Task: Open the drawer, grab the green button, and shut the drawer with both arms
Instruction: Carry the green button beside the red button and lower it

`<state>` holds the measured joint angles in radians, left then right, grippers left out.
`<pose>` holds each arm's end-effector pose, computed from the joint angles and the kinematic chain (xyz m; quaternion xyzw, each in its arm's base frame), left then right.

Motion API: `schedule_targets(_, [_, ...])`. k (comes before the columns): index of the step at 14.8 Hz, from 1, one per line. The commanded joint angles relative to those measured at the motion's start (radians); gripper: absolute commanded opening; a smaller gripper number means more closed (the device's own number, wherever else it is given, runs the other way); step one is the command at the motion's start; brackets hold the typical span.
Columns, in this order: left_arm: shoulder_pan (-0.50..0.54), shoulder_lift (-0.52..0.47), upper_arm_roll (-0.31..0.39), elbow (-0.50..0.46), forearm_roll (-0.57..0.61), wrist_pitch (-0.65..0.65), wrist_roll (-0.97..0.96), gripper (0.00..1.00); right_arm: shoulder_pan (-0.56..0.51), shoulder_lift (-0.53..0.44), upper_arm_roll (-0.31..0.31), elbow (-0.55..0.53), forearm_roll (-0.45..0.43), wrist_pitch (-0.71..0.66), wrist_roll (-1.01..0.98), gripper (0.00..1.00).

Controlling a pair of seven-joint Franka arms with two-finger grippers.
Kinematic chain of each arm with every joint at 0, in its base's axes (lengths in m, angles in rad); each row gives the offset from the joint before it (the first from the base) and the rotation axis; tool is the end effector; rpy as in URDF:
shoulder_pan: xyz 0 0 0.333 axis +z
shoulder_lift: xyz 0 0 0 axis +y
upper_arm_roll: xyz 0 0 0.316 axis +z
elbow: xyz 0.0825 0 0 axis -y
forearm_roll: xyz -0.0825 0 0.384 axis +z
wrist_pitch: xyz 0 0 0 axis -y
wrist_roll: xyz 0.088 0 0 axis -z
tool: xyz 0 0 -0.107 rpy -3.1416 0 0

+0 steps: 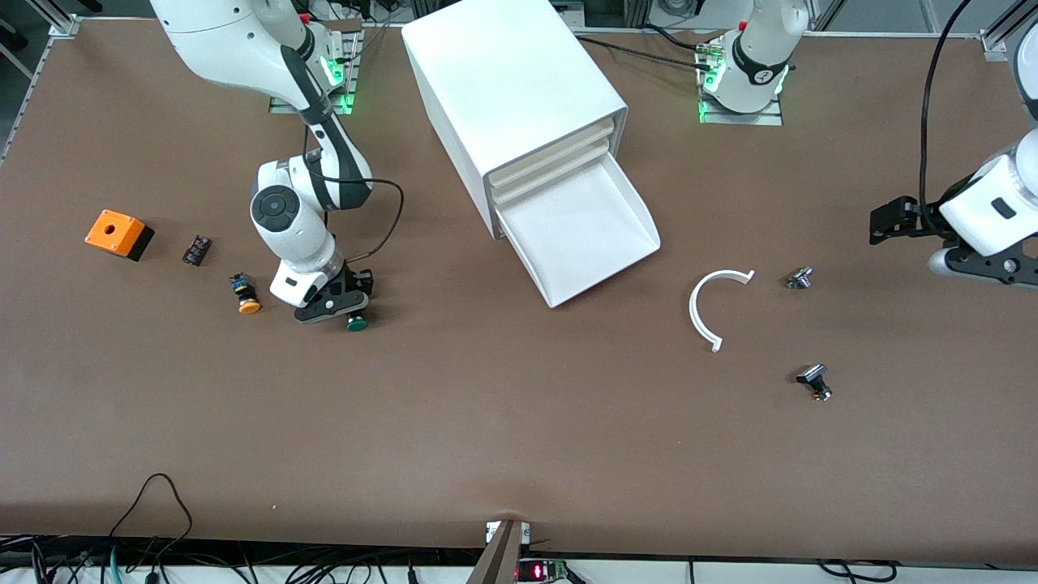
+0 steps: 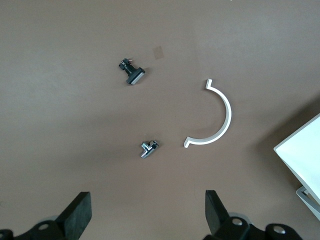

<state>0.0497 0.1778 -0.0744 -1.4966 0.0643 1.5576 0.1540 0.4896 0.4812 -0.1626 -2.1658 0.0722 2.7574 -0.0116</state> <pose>0.6025 -0.0043 0.5556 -0.9939 0.0903 0.0596 0.0217 0.5452 0.1809 0.1832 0.9871 0.1471 0.0619 0.0119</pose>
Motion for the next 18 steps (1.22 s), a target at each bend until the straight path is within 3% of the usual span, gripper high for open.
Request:
schedule_targets(1, [0.001,0.029,-0.002,-0.010,-0.020,-0.016,0.010,1.00,-0.005,-0.018,0.012,-0.017,-0.008,-0.054,0.097,0.71])
schedule_targets(2, [0.002,0.046,-0.002,-0.008,-0.021,-0.019,0.003,1.00,-0.005,-0.024,0.012,-0.008,-0.006,-0.064,0.096,1.00])
schedule_targets(5, [0.009,0.084,-0.002,-0.011,-0.098,0.008,-0.039,1.00,-0.006,-0.062,0.009,0.064,0.003,-0.189,0.104,1.00])
schedule_targets(10, [0.009,0.137,-0.073,-0.065,-0.159,0.094,-0.421,1.00,-0.013,-0.078,0.002,0.351,0.001,-0.588,0.196,1.00])
schedule_targets(14, [-0.011,0.201,-0.091,-0.102,-0.161,0.237,-0.474,1.00,-0.049,-0.072,0.002,0.527,0.001,-0.816,0.202,1.00])
schedule_targets(18, [-0.102,0.220,-0.073,-0.091,-0.193,0.239,-0.533,1.00,-0.124,-0.067,0.005,0.670,-0.006,-0.973,0.186,1.00])
